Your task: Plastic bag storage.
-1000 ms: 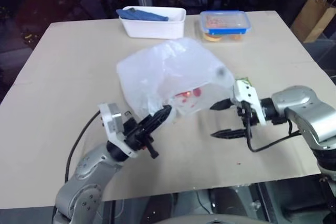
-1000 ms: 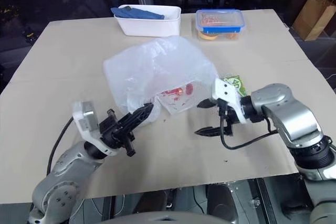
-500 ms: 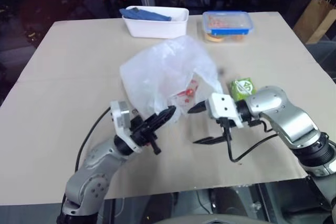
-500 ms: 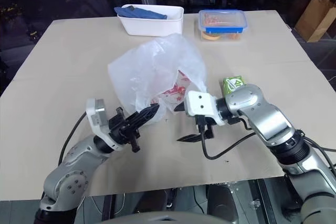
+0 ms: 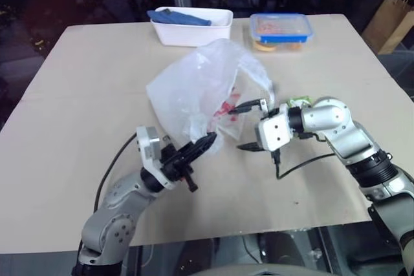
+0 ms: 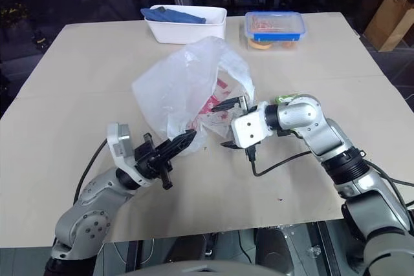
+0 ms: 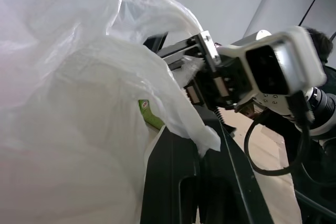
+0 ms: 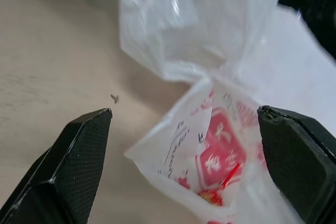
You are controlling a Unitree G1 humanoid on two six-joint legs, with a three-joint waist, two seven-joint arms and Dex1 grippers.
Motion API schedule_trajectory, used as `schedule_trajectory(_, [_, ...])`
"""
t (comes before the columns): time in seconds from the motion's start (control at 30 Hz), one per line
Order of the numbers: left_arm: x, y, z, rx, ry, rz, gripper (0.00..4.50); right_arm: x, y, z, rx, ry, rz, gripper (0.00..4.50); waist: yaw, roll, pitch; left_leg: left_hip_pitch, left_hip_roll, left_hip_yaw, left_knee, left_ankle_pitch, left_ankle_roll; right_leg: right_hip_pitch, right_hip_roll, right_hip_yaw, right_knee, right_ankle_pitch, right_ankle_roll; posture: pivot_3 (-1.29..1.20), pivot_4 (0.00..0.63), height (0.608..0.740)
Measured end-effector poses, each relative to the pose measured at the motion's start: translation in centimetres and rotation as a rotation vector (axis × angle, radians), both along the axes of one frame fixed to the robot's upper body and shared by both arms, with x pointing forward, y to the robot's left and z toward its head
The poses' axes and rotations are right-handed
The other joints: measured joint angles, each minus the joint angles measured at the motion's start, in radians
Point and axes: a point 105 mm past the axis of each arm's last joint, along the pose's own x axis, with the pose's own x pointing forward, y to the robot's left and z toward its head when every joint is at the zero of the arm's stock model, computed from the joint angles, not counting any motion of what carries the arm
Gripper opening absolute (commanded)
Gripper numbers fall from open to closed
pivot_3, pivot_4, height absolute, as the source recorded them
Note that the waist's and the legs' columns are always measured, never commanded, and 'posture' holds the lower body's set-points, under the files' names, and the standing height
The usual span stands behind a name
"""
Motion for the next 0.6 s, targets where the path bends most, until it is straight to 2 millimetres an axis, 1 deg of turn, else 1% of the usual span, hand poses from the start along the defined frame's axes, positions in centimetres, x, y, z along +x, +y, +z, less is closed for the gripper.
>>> schedule_trajectory(0.07, [0.3, 0.1, 0.0, -0.002, 0.002, 0.003, 0.00, -0.4, 0.0, 0.7, 0.033, -0.052, 0.033, 4.49, 0.000, 0.000, 0.000, 0.000, 0.000, 0.000, 0.000, 0.000, 0.000, 0.000, 0.000, 0.000, 0.000, 0.000, 0.000, 0.00, 0.150, 0.740])
schedule_trajectory(0.13, [0.6, 0.1, -0.1, -0.005, 0.004, 0.003, 0.00, -0.2, -0.3, 1.1, 0.062, -0.062, 0.009, 4.49, 0.001, 0.000, 0.000, 0.000, 0.000, 0.000, 0.000, 0.000, 0.000, 0.000, 0.000, 0.000, 0.000, 0.000, 0.000, 0.00, 0.150, 0.740])
schedule_trajectory(0.23, [0.8, 0.1, 0.0, -0.005, -0.002, -0.004, 0.00, 0.1, -0.8, 0.3, 0.064, -0.006, -0.039, 4.49, 0.003, 0.000, 0.000, 0.000, 0.000, 0.000, 0.000, 0.000, 0.000, 0.000, 0.000, 0.000, 0.000, 0.000, 0.000, 0.00, 0.150, 0.740])
schedule_trajectory(0.33, [0.8, 0.0, 0.1, -0.005, -0.008, -0.013, 0.00, 0.0, -1.5, -0.5, 0.045, 0.029, -0.067, 4.49, 0.006, 0.000, 0.000, 0.000, 0.000, 0.000, 0.000, 0.000, 0.000, 0.000, 0.000, 0.000, 0.000, 0.000, 0.000, 0.00, 0.150, 0.740])
schedule_trajectory(0.4, [0.8, 0.0, 0.1, -0.002, -0.008, -0.013, 0.00, -0.5, -2.8, -0.9, 0.030, 0.096, -0.100, 4.49, 0.012, 0.000, 0.000, 0.000, 0.000, 0.000, 0.000, 0.000, 0.000, 0.000, 0.000, 0.000, 0.000, 0.000, 0.000, 0.00, 0.150, 0.740])
schedule_trajectory(0.47, [0.8, 0.1, 0.0, 0.001, -0.004, -0.010, 0.00, -1.2, -3.4, -1.0, 0.035, 0.163, -0.109, 4.49, 0.015, 0.000, 0.000, 0.000, 0.001, 0.000, 0.000, -0.002, 0.003, 0.000, 0.000, 0.000, 0.000, 0.000, 0.000, 0.00, 0.150, 0.740])
schedule_trajectory(0.53, [0.8, 0.2, -0.1, 0.003, -0.001, -0.007, 0.00, -2.5, -4.0, -0.2, 0.064, 0.252, -0.098, 4.49, 0.017, 0.000, 0.000, 0.000, 0.001, 0.000, 0.000, -0.002, 0.003, 0.000, -0.001, 0.000, 0.000, 0.000, 0.000, 0.00, 0.150, 0.740])
schedule_trajectory(0.6, [0.9, 0.2, -0.1, 0.005, 0.000, -0.006, 0.00, -3.3, -4.5, 2.2, 0.120, 0.271, -0.082, 4.49, 0.015, 0.000, 0.000, 0.000, 0.001, 0.000, 0.000, -0.002, 0.004, 0.001, -0.001, 0.000, 0.000, 0.000, 0.000, 0.00, 0.150, 0.740])
